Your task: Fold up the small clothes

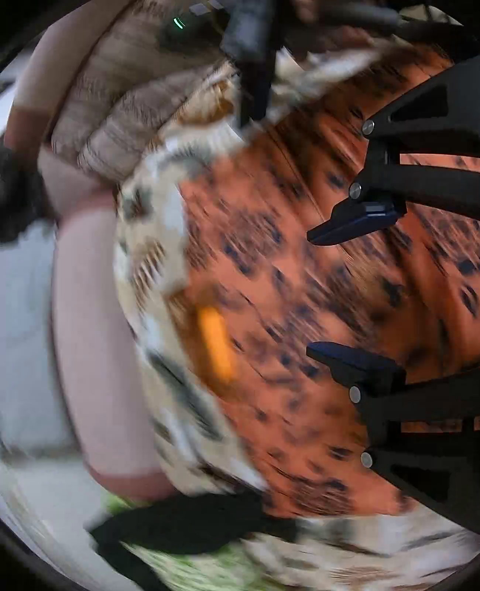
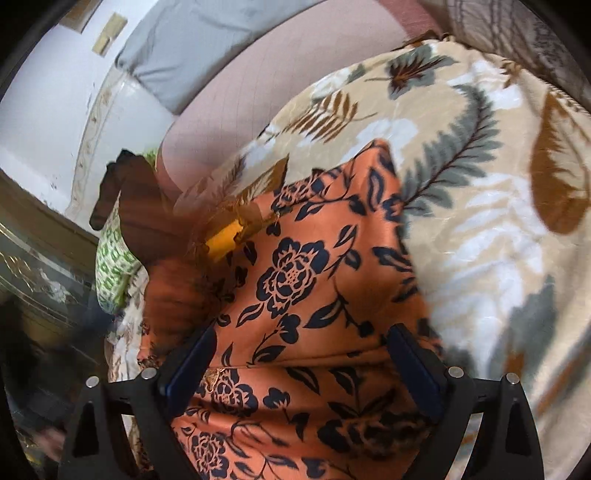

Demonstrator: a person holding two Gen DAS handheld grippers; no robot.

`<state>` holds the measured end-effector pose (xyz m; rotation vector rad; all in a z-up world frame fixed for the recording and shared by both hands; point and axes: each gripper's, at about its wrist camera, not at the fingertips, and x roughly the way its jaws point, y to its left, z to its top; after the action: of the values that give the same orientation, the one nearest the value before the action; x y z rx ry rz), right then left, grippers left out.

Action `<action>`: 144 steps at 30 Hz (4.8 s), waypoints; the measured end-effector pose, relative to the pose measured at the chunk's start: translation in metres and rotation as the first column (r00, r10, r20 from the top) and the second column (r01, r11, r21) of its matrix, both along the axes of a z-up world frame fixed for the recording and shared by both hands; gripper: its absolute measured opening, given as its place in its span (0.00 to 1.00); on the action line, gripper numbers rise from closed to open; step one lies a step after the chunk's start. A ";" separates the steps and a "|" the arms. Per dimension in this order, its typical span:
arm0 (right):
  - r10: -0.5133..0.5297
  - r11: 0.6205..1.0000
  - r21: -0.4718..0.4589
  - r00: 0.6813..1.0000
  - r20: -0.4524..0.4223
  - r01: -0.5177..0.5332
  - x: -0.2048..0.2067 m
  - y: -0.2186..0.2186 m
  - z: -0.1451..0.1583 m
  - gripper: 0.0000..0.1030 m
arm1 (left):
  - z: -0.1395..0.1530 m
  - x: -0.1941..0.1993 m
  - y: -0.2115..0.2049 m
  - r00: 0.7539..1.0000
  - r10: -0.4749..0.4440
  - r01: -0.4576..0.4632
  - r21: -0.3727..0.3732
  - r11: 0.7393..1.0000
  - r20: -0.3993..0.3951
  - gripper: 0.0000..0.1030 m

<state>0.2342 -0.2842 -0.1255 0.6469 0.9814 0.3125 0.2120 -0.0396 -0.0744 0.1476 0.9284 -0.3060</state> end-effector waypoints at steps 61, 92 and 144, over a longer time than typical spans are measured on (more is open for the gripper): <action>-0.057 0.995 -0.094 0.991 -0.123 0.045 -0.146 -0.044 0.011 0.75 | -0.024 -0.170 0.228 0.902 0.395 -0.426 -0.216 0.878 -0.174 0.79; -0.008 0.995 -0.097 0.978 -0.207 -0.013 -0.267 -0.036 -0.016 0.05 | 0.010 -0.277 0.215 0.910 0.401 -0.414 -0.310 0.856 -0.105 0.10; -0.072 0.955 0.290 0.997 0.038 0.058 0.013 -0.071 0.051 0.11 | 0.069 -0.016 0.247 0.885 0.465 -0.422 -0.390 0.819 0.020 0.88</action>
<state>0.2474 -0.3553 -0.0750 0.9320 0.8727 0.4156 0.1963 0.2074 -0.0055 -0.4037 0.7470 -0.0322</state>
